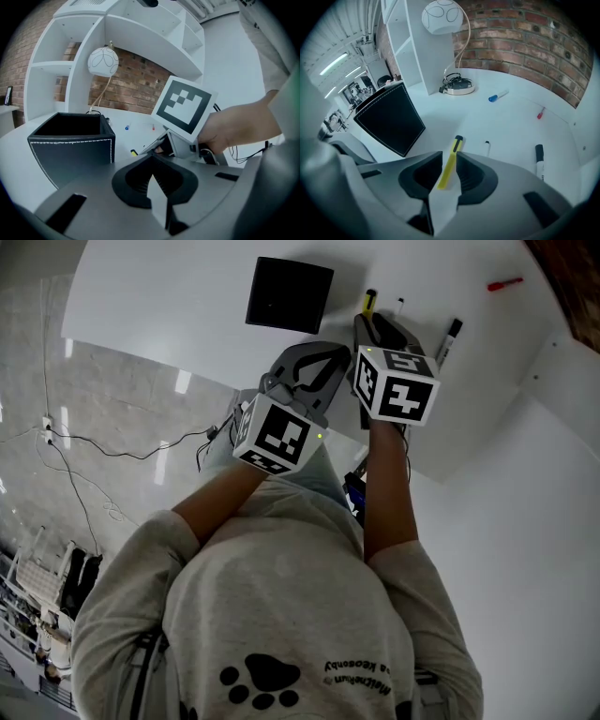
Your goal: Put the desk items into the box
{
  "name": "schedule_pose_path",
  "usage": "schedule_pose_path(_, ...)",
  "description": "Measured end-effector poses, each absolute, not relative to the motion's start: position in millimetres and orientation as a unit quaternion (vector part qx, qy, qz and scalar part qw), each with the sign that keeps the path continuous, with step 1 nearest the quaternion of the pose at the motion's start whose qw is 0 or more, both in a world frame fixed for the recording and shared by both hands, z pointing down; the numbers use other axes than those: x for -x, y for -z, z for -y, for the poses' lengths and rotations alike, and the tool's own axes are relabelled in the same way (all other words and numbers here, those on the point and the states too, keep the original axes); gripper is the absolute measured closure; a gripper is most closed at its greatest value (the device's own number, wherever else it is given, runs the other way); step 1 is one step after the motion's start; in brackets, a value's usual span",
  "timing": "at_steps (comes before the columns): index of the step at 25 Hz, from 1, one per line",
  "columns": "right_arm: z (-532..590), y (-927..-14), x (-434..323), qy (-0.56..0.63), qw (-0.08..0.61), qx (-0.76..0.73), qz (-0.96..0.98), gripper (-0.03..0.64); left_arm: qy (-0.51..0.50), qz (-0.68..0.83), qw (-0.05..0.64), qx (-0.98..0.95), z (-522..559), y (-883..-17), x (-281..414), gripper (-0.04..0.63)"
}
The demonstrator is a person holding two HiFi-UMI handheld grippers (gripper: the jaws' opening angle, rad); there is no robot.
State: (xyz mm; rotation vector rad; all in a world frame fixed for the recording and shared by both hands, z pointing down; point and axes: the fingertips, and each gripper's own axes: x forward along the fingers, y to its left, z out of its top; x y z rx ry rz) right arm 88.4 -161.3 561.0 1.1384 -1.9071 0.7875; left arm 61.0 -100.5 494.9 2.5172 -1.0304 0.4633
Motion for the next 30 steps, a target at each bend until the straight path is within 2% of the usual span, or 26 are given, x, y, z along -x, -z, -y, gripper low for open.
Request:
schedule_pose_path(15, 166, -579, -88, -0.300, 0.446, -0.422, 0.730, 0.535, -0.171, 0.376, 0.198, -0.889, 98, -503, -56, 0.591)
schedule_pose_path(30, 164, -565, -85, -0.328, 0.395, -0.442, 0.735, 0.555, -0.166, 0.378, 0.199, -0.889, 94, -496, -50, 0.591)
